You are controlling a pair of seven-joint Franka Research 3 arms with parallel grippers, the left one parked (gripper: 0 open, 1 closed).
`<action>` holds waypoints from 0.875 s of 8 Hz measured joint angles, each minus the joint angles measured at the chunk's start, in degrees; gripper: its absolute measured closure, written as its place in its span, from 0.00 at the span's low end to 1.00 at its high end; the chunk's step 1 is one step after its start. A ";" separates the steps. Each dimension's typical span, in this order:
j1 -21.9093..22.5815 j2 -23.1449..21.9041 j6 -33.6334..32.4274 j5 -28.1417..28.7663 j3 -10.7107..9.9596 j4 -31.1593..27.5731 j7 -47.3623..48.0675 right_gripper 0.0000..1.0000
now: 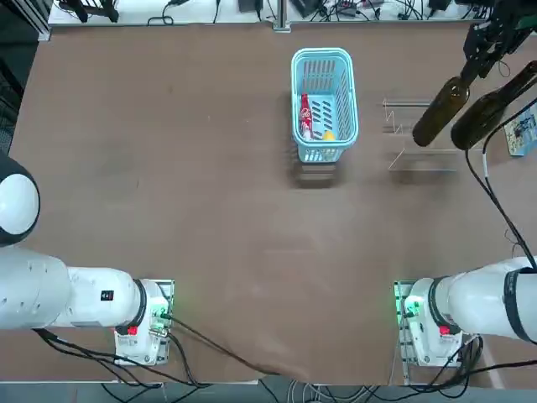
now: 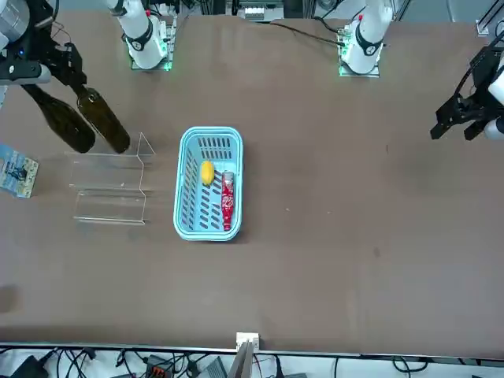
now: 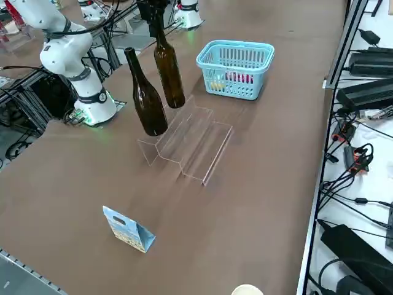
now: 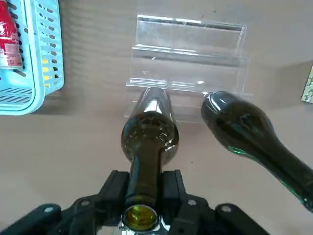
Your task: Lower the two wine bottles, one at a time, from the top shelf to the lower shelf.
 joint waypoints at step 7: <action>0.00 8.88 3.36 -0.44 -0.63 9.54 -7.39 0.61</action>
